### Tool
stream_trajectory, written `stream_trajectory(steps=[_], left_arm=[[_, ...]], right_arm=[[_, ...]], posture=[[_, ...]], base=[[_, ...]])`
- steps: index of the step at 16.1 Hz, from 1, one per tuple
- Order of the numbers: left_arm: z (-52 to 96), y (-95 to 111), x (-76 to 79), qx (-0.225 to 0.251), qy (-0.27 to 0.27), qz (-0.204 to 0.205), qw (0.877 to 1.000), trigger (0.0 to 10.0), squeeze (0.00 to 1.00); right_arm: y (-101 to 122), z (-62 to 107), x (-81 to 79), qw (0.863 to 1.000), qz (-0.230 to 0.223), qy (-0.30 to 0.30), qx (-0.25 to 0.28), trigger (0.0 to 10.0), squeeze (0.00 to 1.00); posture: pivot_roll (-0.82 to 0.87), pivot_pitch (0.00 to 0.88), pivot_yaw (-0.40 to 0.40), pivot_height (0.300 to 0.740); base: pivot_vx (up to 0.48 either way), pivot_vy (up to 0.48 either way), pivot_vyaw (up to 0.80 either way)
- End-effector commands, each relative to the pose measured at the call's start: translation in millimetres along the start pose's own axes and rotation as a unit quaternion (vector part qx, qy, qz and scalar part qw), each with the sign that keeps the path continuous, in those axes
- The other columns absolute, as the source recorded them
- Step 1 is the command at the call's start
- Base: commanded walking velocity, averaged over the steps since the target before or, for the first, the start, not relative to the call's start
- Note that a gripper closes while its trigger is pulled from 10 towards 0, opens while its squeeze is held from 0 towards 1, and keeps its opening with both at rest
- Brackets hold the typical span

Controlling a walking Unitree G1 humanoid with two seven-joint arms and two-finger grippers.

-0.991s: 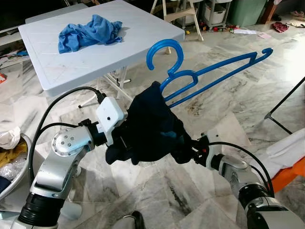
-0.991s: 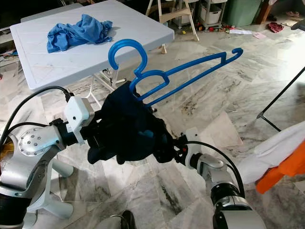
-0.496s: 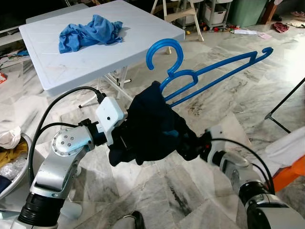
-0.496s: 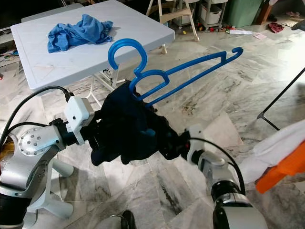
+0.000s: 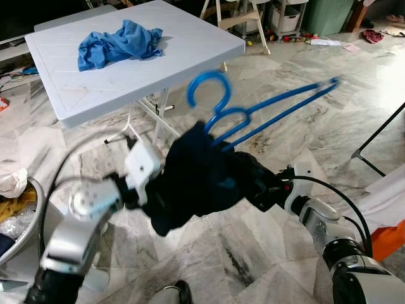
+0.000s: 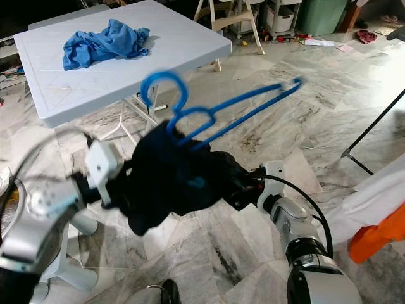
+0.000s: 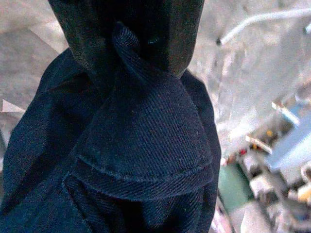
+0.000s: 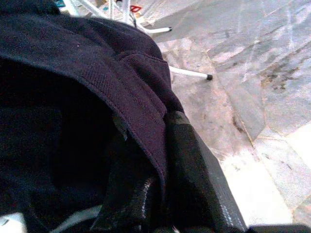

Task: Hang hanger

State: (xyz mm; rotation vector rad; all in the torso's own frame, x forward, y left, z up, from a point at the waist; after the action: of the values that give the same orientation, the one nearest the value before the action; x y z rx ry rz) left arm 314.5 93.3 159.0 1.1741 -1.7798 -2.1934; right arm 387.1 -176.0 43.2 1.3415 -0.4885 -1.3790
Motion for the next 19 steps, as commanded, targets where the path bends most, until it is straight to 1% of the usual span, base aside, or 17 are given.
stream_trajectory(steps=[1,2,4,5,7,8,10,11,12,14,16,18,19], left_arm=[[4.6,-12,1.7,-0.015,0.010,-0.003,1.000,0.0,0.00],[8.2,-24,4.8,-0.031,0.020,0.002,0.999,0.0,0.00],[10.8,-33,6.3,-0.039,0.037,0.015,0.998,0.0,0.00],[10.4,-33,6.7,-0.036,0.043,0.016,0.998,0.0,0.00],[7.2,-29,12.7,-0.025,0.036,0.017,0.999,0.0,0.00],[5.6,-27,19.8,-0.017,0.026,0.016,0.999,0.0,0.00],[3.5,-21,31.8,-0.002,0.014,0.029,0.999,0.0,0.00],[4.1,-21,40.2,0.000,0.002,0.035,0.999,0.0,0.00],[7.0,-26,50.5,-0.008,-0.010,0.043,0.999,0.0,0.00],[13.1,-36,62.8,-0.021,-0.023,0.051,0.998,0.0,0.00],[18.5,-48,65.4,-0.040,-0.003,0.071,0.997,0.0,0.00],[23.5,-58,68.2,-0.057,0.008,0.071,0.996,0.0,0.00],[24.4,-60,68.9,-0.060,0.011,0.071,0.996,0.0,0.00]], right_arm=[[9,-1.8,-0.9,1.000,-0.008,-0.002,0.015,0.0,0.00],[14,-2.8,-1.4,1.000,-0.010,-0.004,0.023,0.0,0.00],[19,-4.8,-0.7,1.000,-0.013,-0.014,0.022,0.0,0.00],[18,-6.0,-0.4,1.000,-0.012,-0.019,0.014,0.0,0.00],[19,-9.0,-1.5,1.000,0.001,-0.026,0.000,0.0,0.00],[13,-10.0,0.7,0.999,0.008,-0.036,-0.022,0.0,0.00],[5,-10.1,4.5,0.997,0.002,-0.053,-0.052,0.0,0.00],[4,-10.2,5.6,0.997,0.005,-0.058,-0.056,0.0,0.00],[6,-10.4,7.9,0.996,0.008,-0.068,-0.057,0.0,0.00],[14,-10.7,12.0,0.995,0.019,-0.086,-0.051,0.0,0.00],[28,-11.0,16.8,0.993,0.025,-0.108,-0.032,0.0,0.00],[43,-10.3,21.2,0.991,0.026,-0.128,-0.005,0.0,0.00],[47,-9.8,22.6,0.991,0.026,-0.133,0.002,0.0,0.00]], posture=[[-0.06,0.099,0.076,0.740],[-0.07,0.101,0.074,0.740],[-0.08,0.102,0.069,0.740],[-0.08,0.101,0.066,0.740],[-0.09,0.099,0.061,0.740],[-0.09,0.102,0.061,0.740],[-0.09,0.106,0.061,0.740],[-0.09,0.107,0.061,0.740],[-0.09,0.108,0.062,0.740],[-0.09,0.112,0.063,0.740],[-0.09,0.114,0.062,0.740],[-0.09,0.114,0.058,0.740],[-0.09,0.116,0.058,0.740]], base=[[0.000,0.000,0.00],[0.000,0.000,0.00],[0.000,0.000,0.00],[0.000,0.000,0.00],[0.000,0.000,0.00],[0.000,0.000,0.00],[0.000,0.000,0.00],[0.000,0.000,0.00],[0.000,0.000,0.00],[0.000,0.000,0.00],[0.000,0.000,0.00],[0.000,0.000,0.00],[0.000,0.000,0.00]])
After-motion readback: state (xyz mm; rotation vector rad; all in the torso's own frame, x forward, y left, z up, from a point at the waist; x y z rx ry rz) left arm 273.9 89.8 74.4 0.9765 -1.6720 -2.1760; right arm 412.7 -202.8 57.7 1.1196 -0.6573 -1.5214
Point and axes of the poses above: a point about 5 cm out from each wrist's last joint towards the gripper, its own z axis pointing back from the gripper into the wrist, its own y axis along the axis of the wrist's last joint, x = y × z, the point moved 6 cm from there along -z, pointing out of the wrist towards the gripper, and after that the axes turned 14 degrees about -z, right-handed, at the moved point
